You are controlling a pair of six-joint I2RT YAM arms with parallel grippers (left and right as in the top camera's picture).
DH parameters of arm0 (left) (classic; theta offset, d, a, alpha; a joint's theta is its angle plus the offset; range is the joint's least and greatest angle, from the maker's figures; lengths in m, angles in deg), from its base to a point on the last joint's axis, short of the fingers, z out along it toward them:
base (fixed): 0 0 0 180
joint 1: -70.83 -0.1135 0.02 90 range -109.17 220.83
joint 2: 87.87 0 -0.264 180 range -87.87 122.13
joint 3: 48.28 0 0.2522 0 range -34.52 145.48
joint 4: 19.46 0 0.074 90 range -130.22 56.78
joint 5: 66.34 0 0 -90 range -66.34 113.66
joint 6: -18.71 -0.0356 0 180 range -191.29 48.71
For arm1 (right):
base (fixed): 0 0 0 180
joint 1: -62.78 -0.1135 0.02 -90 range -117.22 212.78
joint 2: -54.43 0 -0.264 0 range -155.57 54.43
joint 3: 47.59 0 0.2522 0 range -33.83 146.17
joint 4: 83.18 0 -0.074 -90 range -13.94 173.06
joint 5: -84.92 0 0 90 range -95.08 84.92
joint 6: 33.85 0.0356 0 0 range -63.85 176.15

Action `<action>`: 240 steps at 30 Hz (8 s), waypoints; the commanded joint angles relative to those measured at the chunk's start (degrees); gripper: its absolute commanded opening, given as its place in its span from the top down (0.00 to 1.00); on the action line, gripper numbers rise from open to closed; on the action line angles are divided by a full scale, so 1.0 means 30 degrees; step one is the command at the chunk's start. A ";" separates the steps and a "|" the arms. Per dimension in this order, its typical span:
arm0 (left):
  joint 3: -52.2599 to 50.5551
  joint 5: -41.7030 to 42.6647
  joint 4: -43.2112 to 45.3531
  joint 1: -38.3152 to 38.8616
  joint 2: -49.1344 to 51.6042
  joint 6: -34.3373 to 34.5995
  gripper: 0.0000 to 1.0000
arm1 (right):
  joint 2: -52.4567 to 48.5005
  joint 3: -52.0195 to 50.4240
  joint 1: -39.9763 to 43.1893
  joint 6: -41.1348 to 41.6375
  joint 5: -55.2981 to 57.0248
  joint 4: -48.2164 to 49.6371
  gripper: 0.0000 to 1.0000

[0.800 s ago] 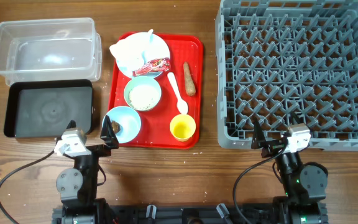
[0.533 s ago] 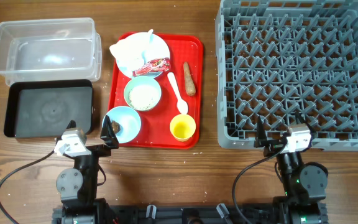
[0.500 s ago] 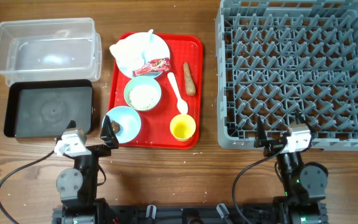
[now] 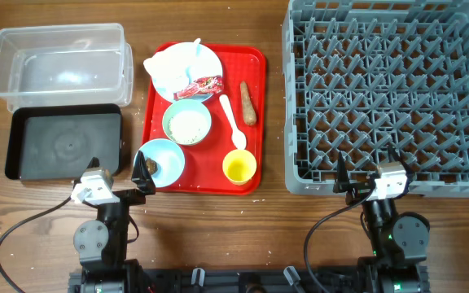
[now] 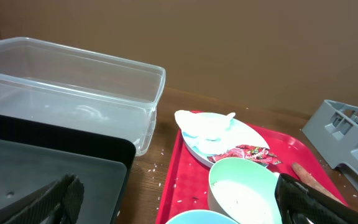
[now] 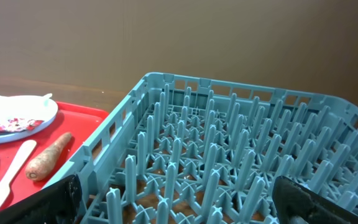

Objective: Sort waste into correct bins and load items into the dishwasher rack

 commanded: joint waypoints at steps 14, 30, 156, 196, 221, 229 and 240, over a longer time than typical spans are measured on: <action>-0.0124 -0.0124 -0.0066 -0.0131 -0.0138 -0.0321 0.00 | 0.0117 -0.0146 0.0080 -0.0510 0.0452 0.0058 0.00; -0.0124 -0.0124 -0.0066 -0.0131 -0.0138 -0.0321 0.00 | 0.0117 -0.0146 0.0080 -0.0510 0.0452 0.0058 0.00; 3.2778 -0.1260 -0.9304 0.5399 4.1113 -0.6506 0.00 | -2.7154 2.3737 0.0058 0.1071 -0.6280 -1.4498 0.00; 3.7222 -0.2382 -1.1358 -0.0393 3.8395 -0.6972 0.96 | -2.7154 2.3737 0.0058 0.1574 -0.6266 -1.4243 0.00; 3.7630 0.4721 -1.7974 0.0852 3.7820 -0.7643 0.04 | -2.7154 2.3737 0.0058 0.1719 -0.6273 -1.4171 0.00; 3.6574 0.3526 -1.6502 0.4510 4.1200 -1.1402 0.04 | -2.7154 2.3737 0.0058 0.1705 -0.6266 -1.4513 0.00; 3.6465 0.3330 -1.5001 0.4845 4.4260 -1.1475 0.07 | -2.7154 2.3737 0.0058 0.1647 -0.6193 -1.5038 0.00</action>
